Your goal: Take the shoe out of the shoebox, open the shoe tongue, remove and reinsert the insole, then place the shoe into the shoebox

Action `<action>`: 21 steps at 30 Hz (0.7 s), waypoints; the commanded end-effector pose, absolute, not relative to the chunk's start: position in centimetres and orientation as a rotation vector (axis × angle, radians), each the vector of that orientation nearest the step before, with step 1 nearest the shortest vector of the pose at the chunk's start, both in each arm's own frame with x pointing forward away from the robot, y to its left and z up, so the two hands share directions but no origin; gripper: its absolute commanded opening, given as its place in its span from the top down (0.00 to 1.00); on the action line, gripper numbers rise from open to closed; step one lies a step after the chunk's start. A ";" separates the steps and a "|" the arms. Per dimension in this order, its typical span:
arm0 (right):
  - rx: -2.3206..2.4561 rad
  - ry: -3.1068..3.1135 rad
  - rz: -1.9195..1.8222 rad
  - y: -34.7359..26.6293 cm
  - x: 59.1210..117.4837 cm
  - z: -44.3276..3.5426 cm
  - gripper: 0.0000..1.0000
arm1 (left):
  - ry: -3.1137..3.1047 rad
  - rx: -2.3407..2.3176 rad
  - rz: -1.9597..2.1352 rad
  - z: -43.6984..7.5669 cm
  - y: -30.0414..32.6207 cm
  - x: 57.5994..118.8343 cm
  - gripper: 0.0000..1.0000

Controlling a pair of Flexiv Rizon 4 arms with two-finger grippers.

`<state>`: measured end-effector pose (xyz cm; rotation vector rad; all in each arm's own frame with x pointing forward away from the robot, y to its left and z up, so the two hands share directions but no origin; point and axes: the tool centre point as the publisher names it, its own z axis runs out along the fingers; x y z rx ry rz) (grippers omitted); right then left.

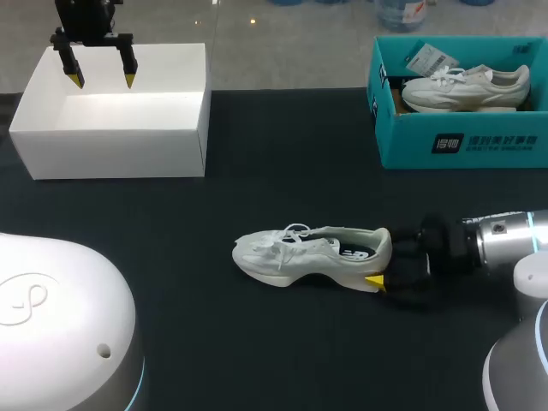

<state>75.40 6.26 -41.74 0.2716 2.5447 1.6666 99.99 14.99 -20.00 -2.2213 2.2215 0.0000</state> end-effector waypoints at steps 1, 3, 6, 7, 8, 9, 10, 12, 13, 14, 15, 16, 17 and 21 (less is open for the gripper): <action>0.273 2.545 1.663 6.9 75.6 -42.3 0.00 | 2.222 -2.221 0.000 -20.0 15.0 100.0 0.00; 0.271 2.549 1.660 7.0 75.7 -42.5 0.00 | 2.222 -2.221 0.000 -20.0 15.0 100.0 0.00; 0.267 2.558 1.650 7.0 75.7 -42.7 0.00 | 2.222 -2.221 0.000 -20.0 15.0 100.0 0.00; 0.262 2.565 1.647 7.0 75.7 -42.8 0.00 | 2.222 -2.221 0.000 -20.0 15.0 100.0 0.00; 0.263 2.567 1.645 6.9 75.7 -42.9 0.00 | 2.222 -2.221 0.000 -20.0 15.0 100.0 0.00; 0.263 2.568 1.645 6.8 75.7 -43.0 0.00 | 2.222 -2.221 0.000 -20.0 15.0 100.0 0.00; 0.260 2.573 1.644 6.7 75.7 -43.0 0.00 | 2.222 -2.221 0.000 -20.0 15.0 100.0 0.00; 0.257 2.583 1.636 6.6 75.7 -43.2 0.00 | 2.222 -2.221 0.000 -20.0 15.0 100.0 0.00; 0.253 2.588 1.630 6.5 75.7 -43.3 0.16 | 2.222 -2.221 0.000 -20.0 15.0 100.0 0.00; 0.250 2.593 1.624 6.4 75.8 -43.4 0.50 | 2.222 -2.221 0.000 -20.0 15.0 100.0 0.00; 0.246 2.598 1.617 6.2 75.8 -43.4 0.59 | 2.222 -2.221 0.000 -20.0 15.0 100.0 0.00; 0.242 2.600 1.614 6.1 75.9 -43.4 0.75 | 2.222 -2.221 0.000 -20.0 15.0 100.0 0.00; 0.230 2.607 1.609 6.0 75.9 -43.4 0.99 | 2.222 -2.221 0.000 -20.0 15.0 100.0 0.00; 0.187 2.621 1.601 5.5 76.1 -43.1 1.00 | 2.222 -2.221 0.000 -20.0 15.0 100.0 0.00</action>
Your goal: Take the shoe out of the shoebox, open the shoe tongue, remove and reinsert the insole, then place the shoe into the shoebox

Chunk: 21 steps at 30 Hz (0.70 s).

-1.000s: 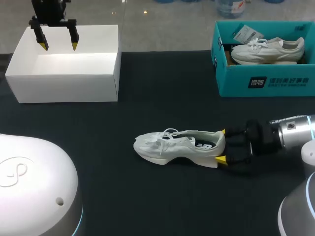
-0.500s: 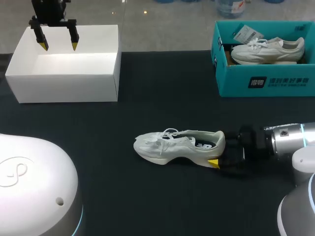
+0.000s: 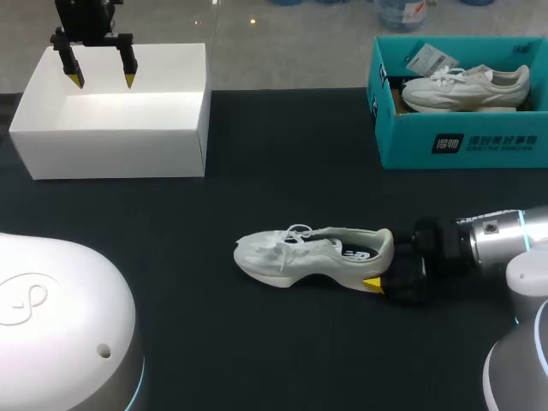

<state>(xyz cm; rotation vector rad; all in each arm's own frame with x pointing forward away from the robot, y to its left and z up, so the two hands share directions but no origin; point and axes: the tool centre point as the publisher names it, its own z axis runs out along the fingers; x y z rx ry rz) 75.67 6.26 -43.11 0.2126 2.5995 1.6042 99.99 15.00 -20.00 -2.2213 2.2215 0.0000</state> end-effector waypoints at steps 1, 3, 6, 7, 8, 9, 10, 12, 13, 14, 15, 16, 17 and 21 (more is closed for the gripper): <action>0.180 2.622 1.598 5.4 76.1 -43.0 1.00 | 2.222 -2.221 0.000 -20.0 15.0 100.0 0.00; 0.169 2.627 1.589 5.0 76.3 -42.8 1.00 | 2.222 -2.221 0.000 -20.0 15.0 100.0 0.00; 0.157 2.633 1.582 4.6 76.4 -42.7 1.00 | 2.222 -2.221 0.000 -20.0 15.0 100.0 0.00; 0.155 2.634 1.580 4.6 76.4 -42.8 1.00 | 2.222 -2.221 0.000 -20.0 15.0 100.0 0.00; 0.152 2.635 1.580 4.5 76.5 -42.8 1.00 | 2.222 -2.221 0.000 -20.0 15.0 100.0 0.00; 0.148 2.638 1.581 4.5 76.5 -42.8 1.00 | 2.222 -2.221 0.000 -20.0 15.0 100.0 0.00; 0.137 2.641 1.585 4.5 76.5 -42.9 1.00 | 2.222 -2.221 0.000 -20.0 15.0 100.0 0.00; 0.130 2.646 1.588 4.5 76.6 -43.1 1.00 | 2.222 -2.221 0.000 -20.0 15.0 100.0 0.00; 0.129 2.645 1.594 4.5 76.6 -43.2 1.00 | 2.222 -2.221 0.000 -20.0 15.0 100.0 0.00; 0.128 2.644 1.598 4.5 76.6 -43.2 1.00 | 2.222 -2.221 0.000 -20.0 15.0 100.0 0.00; 0.128 2.644 1.598 4.5 76.6 -43.2 1.00 | 2.222 -2.221 0.000 -20.0 15.0 100.0 0.00; 0.128 2.644 1.598 4.5 76.6 -43.2 1.00 | 2.222 -2.221 0.000 -20.0 15.0 100.0 0.00; 0.128 2.644 1.598 4.5 76.6 -43.2 1.00 | 2.222 -2.221 0.000 -20.0 15.0 100.0 0.00; 0.128 2.644 1.598 4.5 76.6 -43.2 1.00 | 2.222 -2.221 0.000 -20.0 15.0 100.0 0.00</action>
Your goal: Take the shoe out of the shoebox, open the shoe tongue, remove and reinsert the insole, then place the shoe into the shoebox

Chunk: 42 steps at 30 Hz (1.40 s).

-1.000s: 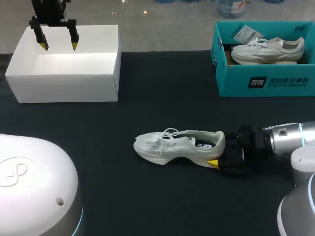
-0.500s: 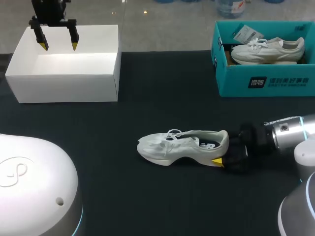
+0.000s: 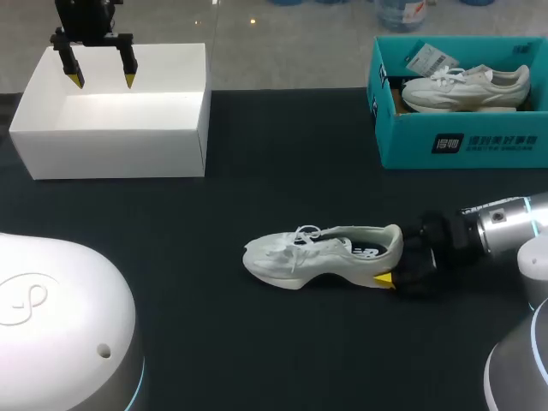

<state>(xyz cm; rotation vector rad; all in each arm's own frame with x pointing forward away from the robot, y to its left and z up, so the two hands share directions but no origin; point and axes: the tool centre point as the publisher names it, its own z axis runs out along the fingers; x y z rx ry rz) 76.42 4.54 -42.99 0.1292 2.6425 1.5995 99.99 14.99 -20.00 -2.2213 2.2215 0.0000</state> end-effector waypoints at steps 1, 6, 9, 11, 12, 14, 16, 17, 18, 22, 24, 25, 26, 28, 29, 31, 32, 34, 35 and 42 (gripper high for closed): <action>0.128 2.644 1.598 4.5 76.6 -43.2 1.00 | 2.222 -2.221 0.000 -20.0 15.0 100.0 0.00; 0.128 2.644 1.598 4.5 76.6 -43.2 1.00 | 2.222 -2.221 0.000 -20.0 15.0 100.0 0.00; 0.128 2.644 1.598 4.5 76.6 -43.2 1.00 | 2.222 -2.221 0.000 -20.0 15.0 100.0 0.00; 0.128 2.644 1.598 4.5 76.6 -43.2 1.00 | 2.222 -2.221 0.000 -20.0 15.0 100.0 0.00; 0.128 2.644 1.598 4.5 76.6 -43.2 1.00 | 2.222 -2.221 0.000 -20.0 15.0 100.0 0.00; 0.128 2.644 1.598 4.5 76.6 -43.2 1.00 | 2.222 -2.221 0.000 -20.0 15.0 100.0 0.00; 0.128 2.644 1.598 4.5 76.6 -43.2 1.00 | 2.222 -2.221 0.000 -20.0 15.0 100.0 0.00; 0.128 2.644 1.598 4.5 76.6 -43.2 1.00 | 2.222 -2.221 0.000 -20.0 15.0 100.0 0.00; 0.128 2.644 1.598 4.5 76.6 -43.2 1.00 | 2.222 -2.221 0.000 -20.0 15.0 100.0 0.00; 0.128 2.644 1.598 4.5 76.6 -43.2 1.00 | 2.222 -2.221 0.000 -20.0 15.0 100.0 0.00; 0.128 2.644 1.598 4.5 76.6 -43.2 1.00 | 2.222 -2.221 0.000 -20.0 15.0 100.0 0.00; 0.128 2.644 1.598 4.5 76.6 -43.2 1.00 | 2.222 -2.221 0.000 -20.0 15.0 100.0 0.00; 0.128 2.644 1.598 4.5 76.6 -43.2 1.00 | 2.222 -2.221 0.000 -20.0 15.0 100.0 0.00; 0.128 2.644 1.598 4.5 76.6 -43.2 1.00 | 2.222 -2.221 0.000 -20.0 15.0 100.0 0.00; 0.128 2.644 1.598 4.5 76.6 -43.2 1.00 | 2.222 -2.221 0.000 -20.0 15.0 100.0 0.00; 0.128 2.644 1.598 4.5 76.6 -43.2 1.00 | 2.222 -2.221 0.000 -20.0 15.0 100.0 0.00; 0.128 2.644 1.598 4.5 76.6 -43.2 1.00 | 2.222 -2.221 0.000 -20.0 15.0 100.0 0.00; 0.128 2.644 1.598 4.5 76.6 -43.2 1.00 | 2.222 -2.221 0.000 -20.0 15.0 100.0 0.00; 0.128 2.644 1.598 4.5 76.6 -43.2 1.00 | 2.222 -2.221 0.000 -20.0 15.0 100.0 0.00; 0.128 2.644 1.598 4.5 76.6 -43.2 1.00 | 2.064 -2.288 -0.007 -19.3 14.9 98.5 0.00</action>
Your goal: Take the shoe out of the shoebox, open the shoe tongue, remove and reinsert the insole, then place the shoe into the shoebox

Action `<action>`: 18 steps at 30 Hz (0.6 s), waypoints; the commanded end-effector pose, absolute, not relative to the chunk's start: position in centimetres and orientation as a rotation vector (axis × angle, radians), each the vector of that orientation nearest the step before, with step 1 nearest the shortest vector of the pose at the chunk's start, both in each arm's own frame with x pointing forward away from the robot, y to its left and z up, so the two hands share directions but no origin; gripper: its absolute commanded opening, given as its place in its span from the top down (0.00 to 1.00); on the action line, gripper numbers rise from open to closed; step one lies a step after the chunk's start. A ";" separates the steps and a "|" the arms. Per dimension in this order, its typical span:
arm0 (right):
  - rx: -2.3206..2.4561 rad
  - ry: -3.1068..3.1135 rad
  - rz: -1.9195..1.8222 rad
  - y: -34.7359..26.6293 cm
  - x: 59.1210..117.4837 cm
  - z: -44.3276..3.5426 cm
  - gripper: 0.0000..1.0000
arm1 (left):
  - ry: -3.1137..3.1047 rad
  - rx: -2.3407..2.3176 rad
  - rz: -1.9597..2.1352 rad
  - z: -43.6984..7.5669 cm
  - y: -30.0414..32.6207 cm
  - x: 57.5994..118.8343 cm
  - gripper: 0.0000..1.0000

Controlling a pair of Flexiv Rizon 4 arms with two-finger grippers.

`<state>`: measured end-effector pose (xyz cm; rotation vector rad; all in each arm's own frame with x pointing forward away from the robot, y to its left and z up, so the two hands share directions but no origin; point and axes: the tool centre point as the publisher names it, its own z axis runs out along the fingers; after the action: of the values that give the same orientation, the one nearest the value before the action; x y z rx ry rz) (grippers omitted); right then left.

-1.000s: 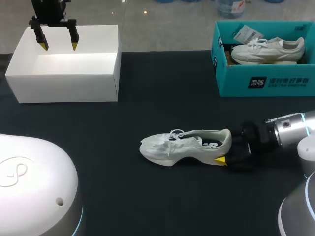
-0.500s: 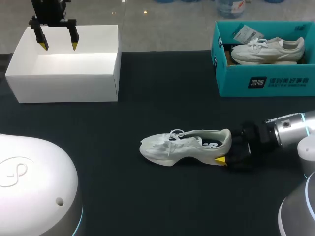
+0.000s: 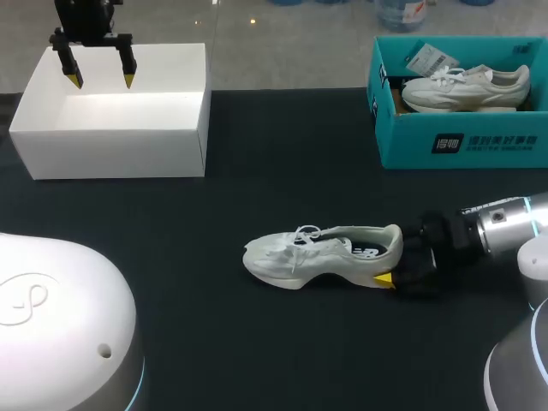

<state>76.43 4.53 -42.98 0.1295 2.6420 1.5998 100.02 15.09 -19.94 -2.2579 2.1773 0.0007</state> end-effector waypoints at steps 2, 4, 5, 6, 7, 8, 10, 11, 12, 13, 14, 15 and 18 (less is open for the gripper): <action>0.128 2.644 1.598 4.5 76.6 -43.2 1.00 | 2.050 -2.288 -0.040 -18.7 14.5 97.4 0.00; 0.128 2.644 1.598 4.5 76.6 -43.2 1.00 | 2.040 -2.288 -0.082 -18.3 13.7 96.3 0.00; 0.128 2.644 1.598 4.5 76.6 -43.2 1.00 | 2.043 -2.286 -0.087 -18.2 13.2 95.6 0.00; 0.128 2.644 1.598 4.5 76.6 -43.2 1.00 | 2.050 -2.285 -0.090 -18.1 12.6 94.9 0.00; 0.128 2.644 1.598 4.5 76.6 -43.2 1.00 | 2.059 -2.276 -0.101 -18.0 12.1 94.2 0.00; 0.128 2.644 1.598 4.5 76.6 -43.2 1.00 | 2.068 -2.276 -0.098 -18.1 11.4 93.4 0.00; 0.128 2.644 1.598 4.5 76.6 -43.2 1.00 | 2.075 -2.258 -0.090 -18.2 9.9 91.7 0.00; 0.128 2.644 1.598 4.5 76.6 -43.2 1.00 | 2.081 -2.243 -0.079 -18.3 9.1 90.8 0.00; 0.128 2.644 1.598 4.5 76.6 -43.2 1.00 | 2.067 -2.224 -0.063 -18.5 8.2 89.8 0.00; 0.128 2.644 1.598 4.5 76.6 -43.2 1.00 | 2.075 -2.212 -0.063 -18.6 7.4 89.0 0.00; 0.128 2.644 1.598 4.5 76.6 -43.2 1.00 | 2.075 -2.196 -0.057 -18.7 6.9 88.4 0.00; 0.128 2.644 1.598 4.5 76.6 -43.2 1.00 | 2.042 -2.182 -0.046 -19.0 5.8 87.3 0.00; 0.128 2.644 1.598 4.5 76.6 -43.2 1.00 | 2.058 -2.127 -0.042 -19.9 3.3 85.0 0.00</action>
<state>76.44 4.53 -42.99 0.1295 2.6419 1.5998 88.64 5.55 -19.14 -2.2298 2.1507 0.0357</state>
